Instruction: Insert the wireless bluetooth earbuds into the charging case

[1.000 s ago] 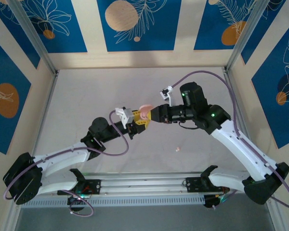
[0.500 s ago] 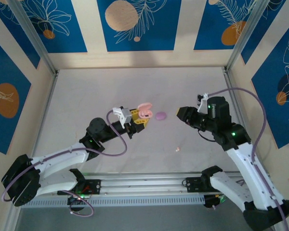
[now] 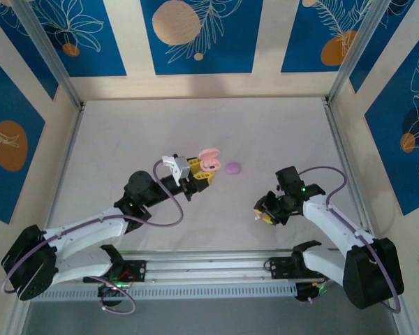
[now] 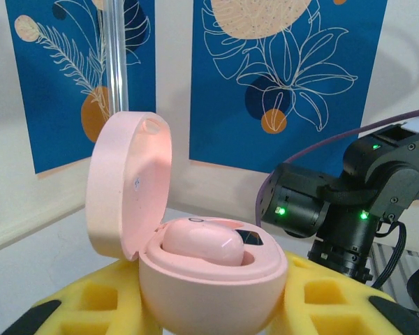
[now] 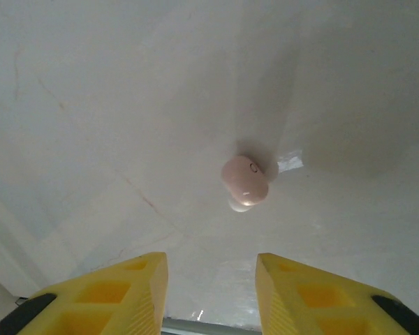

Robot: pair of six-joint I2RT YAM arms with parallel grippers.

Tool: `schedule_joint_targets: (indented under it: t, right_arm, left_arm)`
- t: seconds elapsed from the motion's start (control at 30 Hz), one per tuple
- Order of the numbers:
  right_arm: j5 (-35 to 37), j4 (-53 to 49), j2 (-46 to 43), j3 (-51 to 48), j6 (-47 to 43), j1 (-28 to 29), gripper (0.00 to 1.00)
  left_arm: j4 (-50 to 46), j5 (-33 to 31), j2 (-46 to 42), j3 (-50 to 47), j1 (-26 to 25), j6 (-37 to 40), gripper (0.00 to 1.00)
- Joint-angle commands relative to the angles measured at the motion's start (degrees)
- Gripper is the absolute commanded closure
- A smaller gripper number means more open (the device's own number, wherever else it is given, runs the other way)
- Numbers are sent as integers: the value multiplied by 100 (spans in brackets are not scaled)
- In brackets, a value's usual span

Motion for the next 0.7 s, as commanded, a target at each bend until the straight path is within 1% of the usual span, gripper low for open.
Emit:
schedule_joint_targets:
  t: [0.0, 0.4, 0.67]
  right_arm:
    - [110, 176, 133, -83, 23, 12, 60]
    - [387, 323, 628, -40, -244, -9, 60]
    - [81, 626, 1087, 5, -495, -32, 61]
  left_arm:
    - [125, -63, -39, 26, -60, 41, 82]
    - [129, -38, 45, 66, -53, 42, 82]
    - [131, -63, 41, 40, -58, 42, 82]
